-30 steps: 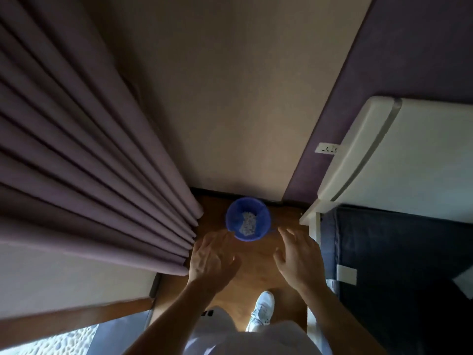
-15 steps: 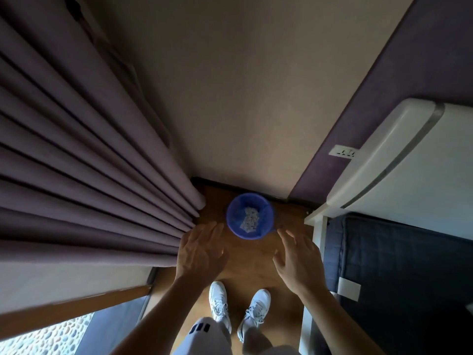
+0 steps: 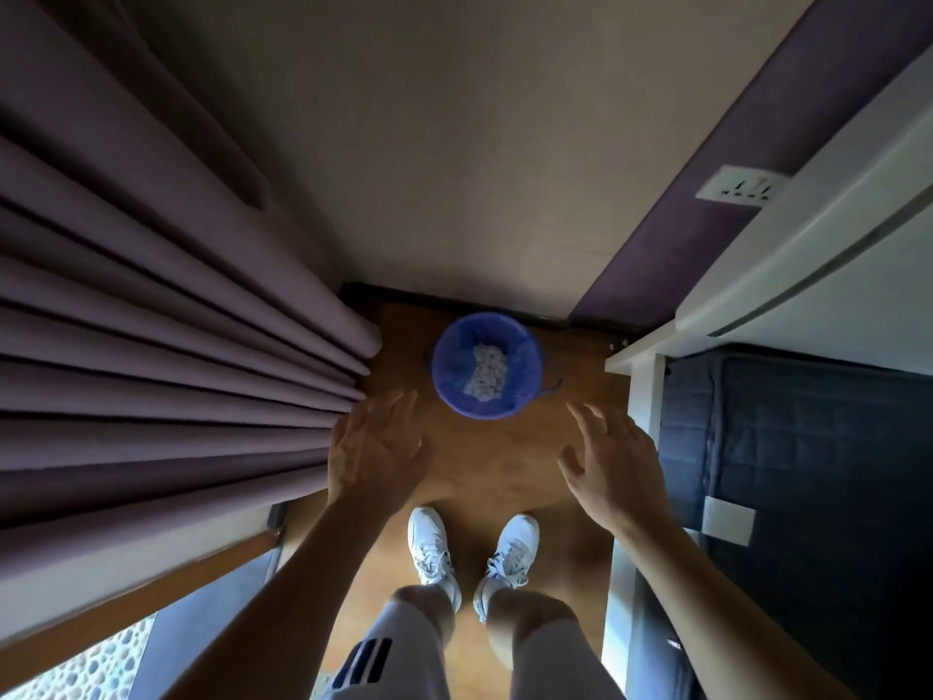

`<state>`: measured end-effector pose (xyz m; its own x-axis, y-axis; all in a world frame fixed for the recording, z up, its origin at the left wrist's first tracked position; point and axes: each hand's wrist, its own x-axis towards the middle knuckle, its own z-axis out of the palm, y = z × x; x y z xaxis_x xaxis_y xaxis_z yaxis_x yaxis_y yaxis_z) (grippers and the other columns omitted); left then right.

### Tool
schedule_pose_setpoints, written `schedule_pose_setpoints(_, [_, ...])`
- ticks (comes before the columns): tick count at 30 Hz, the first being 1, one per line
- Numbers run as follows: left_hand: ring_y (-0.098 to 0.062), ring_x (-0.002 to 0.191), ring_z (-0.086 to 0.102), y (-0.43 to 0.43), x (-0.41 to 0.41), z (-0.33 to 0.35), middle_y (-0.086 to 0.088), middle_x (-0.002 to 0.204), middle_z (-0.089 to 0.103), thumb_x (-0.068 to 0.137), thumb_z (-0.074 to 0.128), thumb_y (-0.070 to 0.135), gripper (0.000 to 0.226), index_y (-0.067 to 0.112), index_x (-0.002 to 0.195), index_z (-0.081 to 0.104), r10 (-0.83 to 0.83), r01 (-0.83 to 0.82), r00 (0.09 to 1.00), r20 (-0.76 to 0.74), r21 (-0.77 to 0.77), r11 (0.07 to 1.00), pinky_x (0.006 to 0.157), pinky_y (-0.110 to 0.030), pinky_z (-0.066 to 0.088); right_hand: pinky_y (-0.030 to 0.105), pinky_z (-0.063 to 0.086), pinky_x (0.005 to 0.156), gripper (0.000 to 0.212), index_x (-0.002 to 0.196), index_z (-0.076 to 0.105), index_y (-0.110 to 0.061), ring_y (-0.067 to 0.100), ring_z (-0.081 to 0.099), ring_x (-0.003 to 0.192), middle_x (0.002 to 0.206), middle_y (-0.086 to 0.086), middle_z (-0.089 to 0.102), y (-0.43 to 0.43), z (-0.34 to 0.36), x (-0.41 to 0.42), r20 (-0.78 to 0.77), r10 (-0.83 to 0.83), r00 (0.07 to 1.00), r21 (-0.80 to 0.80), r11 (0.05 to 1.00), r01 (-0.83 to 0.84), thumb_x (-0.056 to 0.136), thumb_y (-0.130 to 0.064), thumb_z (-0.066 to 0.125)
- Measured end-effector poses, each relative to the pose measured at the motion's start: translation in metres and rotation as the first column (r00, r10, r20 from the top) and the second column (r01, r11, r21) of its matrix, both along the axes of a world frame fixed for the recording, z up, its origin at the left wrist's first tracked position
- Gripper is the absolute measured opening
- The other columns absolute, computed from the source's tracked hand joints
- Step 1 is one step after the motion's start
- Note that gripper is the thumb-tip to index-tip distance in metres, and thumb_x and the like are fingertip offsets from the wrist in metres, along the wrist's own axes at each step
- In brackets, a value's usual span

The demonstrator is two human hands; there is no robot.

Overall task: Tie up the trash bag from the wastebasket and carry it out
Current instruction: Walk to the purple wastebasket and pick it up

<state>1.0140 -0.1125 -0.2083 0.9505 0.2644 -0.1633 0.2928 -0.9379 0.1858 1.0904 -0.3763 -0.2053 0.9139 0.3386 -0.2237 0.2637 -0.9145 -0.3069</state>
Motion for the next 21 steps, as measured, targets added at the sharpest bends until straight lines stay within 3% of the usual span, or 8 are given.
schedule_pose_setpoints(5, [-0.039,0.1,0.067,0.005,0.024,-0.1,-0.014,0.116,0.071,0.079,0.048,0.045,0.056,0.014,0.123,0.063,0.0,0.001,1.0,0.012,-0.038,0.999,0.084,-0.048,0.053,0.041,0.051,0.094,0.056,0.137,0.054,-0.017,0.028,0.064,0.114,0.132,0.009,0.063,0.003,-0.103,0.024,0.019,-0.038,0.999,-0.005,0.999,0.038,0.084,-0.029,0.07])
schedule_pose_setpoints(8, [-0.039,0.092,0.07,0.007,0.046,-0.166,-0.014,0.107,0.073,0.081,0.05,0.042,0.045,0.019,0.119,0.057,0.037,-0.026,0.994,0.101,-0.105,0.994,0.079,-0.049,0.056,0.042,0.051,0.095,0.056,0.139,0.052,-0.016,0.028,0.063,0.116,0.132,0.01,0.062,0.003,-0.177,0.043,0.018,-0.087,0.996,-0.01,0.996,0.087,0.087,-0.03,0.068])
schedule_pose_setpoints(10, [-0.036,0.083,0.071,0.007,0.064,-0.209,-0.012,0.096,0.074,0.083,0.052,0.037,0.033,0.017,0.108,0.064,0.08,-0.062,0.986,0.143,-0.128,0.99,0.072,-0.045,0.057,0.04,0.05,0.095,0.053,0.138,0.052,-0.016,0.026,0.063,0.114,0.129,0.01,0.063,0.001,-0.228,0.058,0.022,-0.088,0.996,0.011,0.996,0.088,0.088,-0.026,0.066])
schedule_pose_setpoints(12, [-0.035,0.087,0.07,0.014,0.082,-0.26,-0.012,0.098,0.074,0.087,0.058,0.03,0.024,0.015,0.103,0.069,0.118,-0.095,0.985,0.127,-0.175,0.98,0.076,-0.041,0.054,0.038,0.052,0.089,0.047,0.134,0.054,-0.016,0.025,0.065,0.106,0.121,0.009,0.066,-0.003,-0.277,0.075,0.036,-0.111,0.993,0.052,0.993,0.109,0.089,-0.023,0.065])
schedule_pose_setpoints(14, [-0.036,0.095,0.069,0.023,0.098,-0.313,-0.014,0.106,0.073,0.093,0.054,0.034,0.033,0.011,0.109,0.071,0.078,-0.054,0.991,0.107,-0.215,0.975,0.082,-0.041,0.054,0.039,0.054,0.084,0.042,0.132,0.055,-0.017,0.027,0.065,0.099,0.114,0.01,0.067,-0.01,-0.322,0.095,0.047,-0.142,0.989,0.08,0.987,0.138,0.091,-0.023,0.06])
schedule_pose_setpoints(16, [-0.034,0.093,0.07,0.034,0.117,-0.358,-0.015,0.104,0.071,0.097,0.046,0.043,0.045,0.006,0.111,0.069,0.002,0.023,0.988,0.157,-0.16,0.987,0.077,-0.041,0.058,0.044,0.055,0.086,0.044,0.134,0.054,-0.016,0.031,0.064,0.103,0.118,0.013,0.066,-0.017,-0.365,0.115,0.063,-0.124,0.99,0.056,0.991,0.121,0.091,-0.027,0.055])
schedule_pose_setpoints(19, [-0.033,0.118,0.055,0.041,0.138,-0.396,-0.012,0.128,0.058,0.088,0.048,0.047,0.057,0.012,0.132,0.051,-0.01,0.023,0.992,0.122,-0.102,0.995,0.097,-0.048,0.047,0.047,0.053,0.091,0.051,0.14,0.051,-0.015,0.036,0.061,0.113,0.129,0.016,0.063,-0.028,-0.417,0.142,0.085,-0.071,0.994,0.015,0.997,0.069,0.091,-0.025,0.062])
schedule_pose_setpoints(21, [-0.036,0.121,0.052,0.047,0.143,-0.412,-0.014,0.133,0.056,0.085,0.042,0.052,0.065,0.013,0.136,0.048,-0.007,0.021,0.991,0.133,-0.104,0.994,0.101,-0.05,0.044,0.046,0.051,0.095,0.054,0.142,0.049,-0.017,0.035,0.059,0.118,0.135,0.015,0.06,-0.03,-0.433,0.16,0.064,-0.041,0.997,-0.021,0.999,0.043,0.091,-0.028,0.063])
